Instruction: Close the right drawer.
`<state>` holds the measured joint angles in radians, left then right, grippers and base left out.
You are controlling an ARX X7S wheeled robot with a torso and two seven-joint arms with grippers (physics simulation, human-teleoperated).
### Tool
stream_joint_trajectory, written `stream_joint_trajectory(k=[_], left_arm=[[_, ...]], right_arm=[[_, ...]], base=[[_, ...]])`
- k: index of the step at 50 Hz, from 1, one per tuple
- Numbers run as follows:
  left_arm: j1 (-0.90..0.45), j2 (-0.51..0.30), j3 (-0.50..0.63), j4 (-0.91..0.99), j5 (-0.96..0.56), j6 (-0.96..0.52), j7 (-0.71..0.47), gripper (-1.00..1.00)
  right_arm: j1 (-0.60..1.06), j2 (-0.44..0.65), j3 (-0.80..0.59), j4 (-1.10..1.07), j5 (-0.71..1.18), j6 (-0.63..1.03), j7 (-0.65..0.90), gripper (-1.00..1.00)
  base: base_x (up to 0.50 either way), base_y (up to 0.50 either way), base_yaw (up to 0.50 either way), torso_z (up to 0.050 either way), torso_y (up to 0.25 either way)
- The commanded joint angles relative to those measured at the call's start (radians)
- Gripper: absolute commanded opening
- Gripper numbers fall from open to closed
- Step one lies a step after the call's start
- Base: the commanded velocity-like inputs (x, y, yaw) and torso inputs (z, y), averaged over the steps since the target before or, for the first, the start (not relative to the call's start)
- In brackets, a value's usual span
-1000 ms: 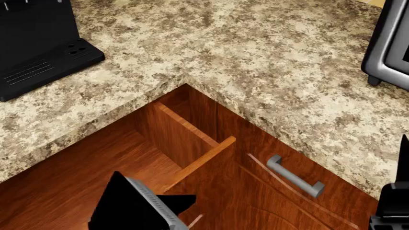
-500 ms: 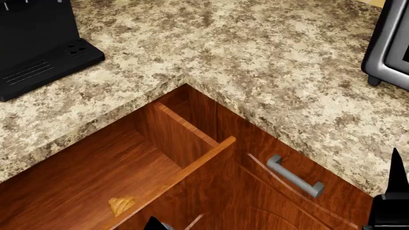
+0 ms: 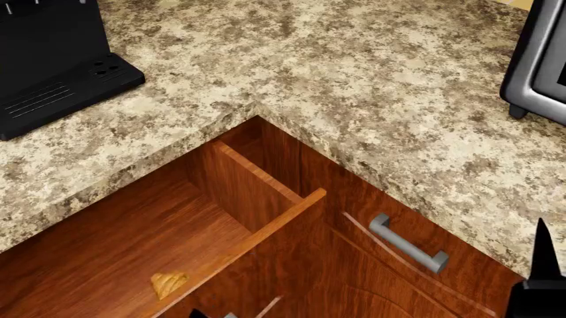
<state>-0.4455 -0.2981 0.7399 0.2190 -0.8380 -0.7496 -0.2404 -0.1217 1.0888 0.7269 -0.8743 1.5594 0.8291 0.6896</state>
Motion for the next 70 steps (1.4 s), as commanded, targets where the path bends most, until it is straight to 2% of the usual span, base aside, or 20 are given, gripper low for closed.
stream_joint_trajectory(k=[1, 40, 64, 70], left_arm=[[0.004, -0.024, -0.006, -0.049, 0.031, 0.035, 0.013, 1.00], [-0.025, -0.008, -0.039, -0.349, 0.085, 0.147, 0.080, 1.00], [-0.059, 0.013, -0.065, -0.509, 0.123, 0.213, 0.078, 1.00], [-0.079, 0.031, -0.067, -0.607, 0.152, 0.255, 0.088, 1.00]], right_arm=[[0.007, -0.012, -0.026, 0.003, -0.021, -0.003, -0.009, 1.00], [0.045, -0.032, -0.118, 0.012, -0.073, -0.019, -0.025, 1.00], [0.027, -0.059, -0.106, 0.004, -0.093, -0.018, -0.040, 1.00], [0.029, -0.063, -0.112, 0.005, -0.100, -0.019, -0.044, 1.00]], base=[[0.00, 0.00, 0.00, 0.000, 0.000], [0.00, 0.00, 0.00, 0.000, 0.000], [0.00, 0.00, 0.00, 0.000, 0.000], [0.00, 0.00, 0.00, 0.000, 0.000]])
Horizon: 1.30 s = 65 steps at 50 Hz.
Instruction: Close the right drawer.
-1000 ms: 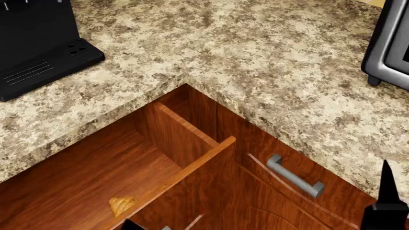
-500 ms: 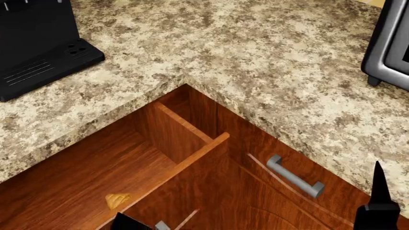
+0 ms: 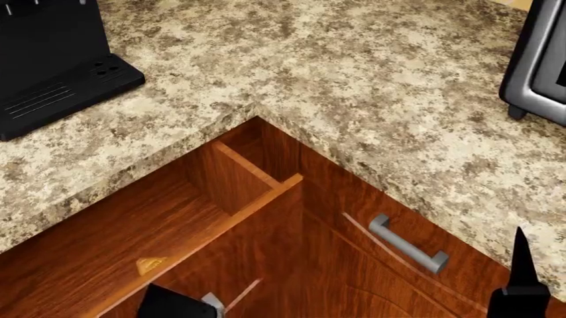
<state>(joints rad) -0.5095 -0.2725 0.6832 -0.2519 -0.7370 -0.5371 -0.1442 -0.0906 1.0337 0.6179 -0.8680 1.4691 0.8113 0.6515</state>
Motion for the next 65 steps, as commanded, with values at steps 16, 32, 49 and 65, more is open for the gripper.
stream_joint_trajectory(k=[16, 32, 49, 65], left_arm=[[-0.087, 0.061, -0.026, -0.459, 0.125, 0.194, 0.026, 1.00], [-0.221, 0.168, -0.128, -1.056, 0.388, 0.572, -0.012, 1.00], [-0.208, 0.144, -0.357, -1.057, 0.635, 0.575, -0.080, 1.00], [-0.219, 0.116, -0.481, -1.057, 0.716, 0.531, -0.127, 1.00]], right_arm=[[0.022, -0.009, -0.042, 0.005, -0.022, -0.007, -0.004, 1.00], [0.029, -0.024, -0.071, 0.000, -0.040, -0.011, -0.010, 1.00], [0.013, -0.041, -0.063, -0.005, -0.054, -0.014, -0.020, 1.00], [0.016, -0.054, -0.079, -0.001, -0.069, -0.019, -0.029, 1.00]], base=[[0.00, 0.00, 0.00, -0.001, 0.000], [0.00, 0.00, 0.00, -0.001, 0.000], [0.00, 0.00, 0.00, 0.000, 0.000], [0.00, 0.00, 0.00, -0.001, 0.000]])
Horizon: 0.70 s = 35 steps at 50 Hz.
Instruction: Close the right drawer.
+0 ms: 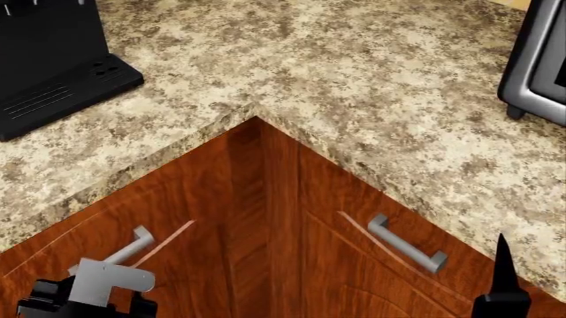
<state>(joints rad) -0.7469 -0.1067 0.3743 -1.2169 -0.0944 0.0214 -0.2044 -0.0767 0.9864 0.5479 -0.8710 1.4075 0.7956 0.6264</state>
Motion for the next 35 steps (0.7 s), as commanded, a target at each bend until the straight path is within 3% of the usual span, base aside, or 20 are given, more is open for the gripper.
stream_joint_trajectory(k=[1, 35], left_arm=[[0.018, -0.050, -0.175, -0.092, 0.076, -0.028, -0.068, 1.00], [-0.070, -0.081, -0.312, -0.092, 0.086, -0.112, -0.074, 1.00]], right_arm=[[0.003, -0.007, -0.011, 0.002, -0.008, -0.004, -0.004, 1.00], [0.026, -0.026, -0.074, 0.006, -0.034, -0.007, -0.006, 1.00]], base=[[0.00, 0.00, 0.00, 0.000, 0.000], [0.00, 0.00, 0.00, 0.000, 0.000]])
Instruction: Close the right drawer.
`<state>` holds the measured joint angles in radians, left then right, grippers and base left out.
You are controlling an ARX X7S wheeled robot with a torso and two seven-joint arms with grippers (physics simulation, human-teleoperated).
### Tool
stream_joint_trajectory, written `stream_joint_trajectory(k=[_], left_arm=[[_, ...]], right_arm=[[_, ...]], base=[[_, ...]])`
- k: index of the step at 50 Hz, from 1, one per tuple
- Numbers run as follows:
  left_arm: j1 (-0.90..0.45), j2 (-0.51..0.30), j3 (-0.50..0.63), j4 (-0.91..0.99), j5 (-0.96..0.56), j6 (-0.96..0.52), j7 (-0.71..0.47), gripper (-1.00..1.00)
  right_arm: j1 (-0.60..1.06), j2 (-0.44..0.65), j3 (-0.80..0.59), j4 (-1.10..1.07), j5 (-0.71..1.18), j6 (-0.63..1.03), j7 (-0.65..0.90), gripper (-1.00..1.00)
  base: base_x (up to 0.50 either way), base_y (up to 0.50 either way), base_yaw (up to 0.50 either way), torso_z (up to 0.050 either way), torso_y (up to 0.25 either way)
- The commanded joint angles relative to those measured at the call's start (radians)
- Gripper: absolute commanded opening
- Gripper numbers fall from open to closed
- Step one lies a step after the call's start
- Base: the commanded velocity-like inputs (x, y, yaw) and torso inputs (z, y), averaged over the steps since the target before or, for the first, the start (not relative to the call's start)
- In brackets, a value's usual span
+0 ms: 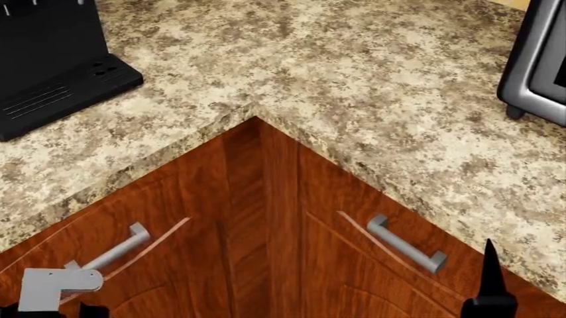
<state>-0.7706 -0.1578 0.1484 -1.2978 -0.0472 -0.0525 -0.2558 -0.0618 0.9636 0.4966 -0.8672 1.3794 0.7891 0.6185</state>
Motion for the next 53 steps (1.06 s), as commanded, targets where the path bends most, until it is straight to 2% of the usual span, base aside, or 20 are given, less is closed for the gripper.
stream_joint_trajectory(k=[1, 7, 17, 19, 53], left_arm=[[-0.053, -0.036, -0.091, -0.011, 0.039, -0.041, -0.027, 1.00], [-0.071, -0.048, -0.146, -0.011, 0.029, -0.048, -0.045, 1.00], [-0.084, -0.068, -0.168, -0.011, 0.046, -0.072, -0.088, 1.00], [-0.080, -0.069, -0.126, -0.011, 0.062, -0.060, -0.097, 1.00], [-0.080, -0.069, -0.126, -0.011, 0.062, -0.060, -0.097, 1.00]], right_arm=[[0.014, -0.005, -0.029, 0.004, -0.010, -0.001, 0.002, 1.00], [0.043, -0.012, -0.074, 0.014, -0.025, 0.000, 0.001, 1.00], [0.060, 0.000, -0.086, 0.009, -0.003, 0.006, 0.027, 1.00], [0.059, -0.002, -0.088, 0.010, -0.005, 0.006, 0.026, 1.00], [0.115, -0.005, -0.161, 0.020, 0.005, 0.011, 0.043, 1.00]], base=[[0.00, 0.00, 0.00, 0.000, 0.000], [0.00, 0.00, 0.00, 0.000, 0.000], [0.00, 0.00, 0.00, 0.000, 0.000], [0.00, 0.00, 0.00, 0.000, 0.000], [0.00, 0.00, 0.00, 0.000, 0.000]])
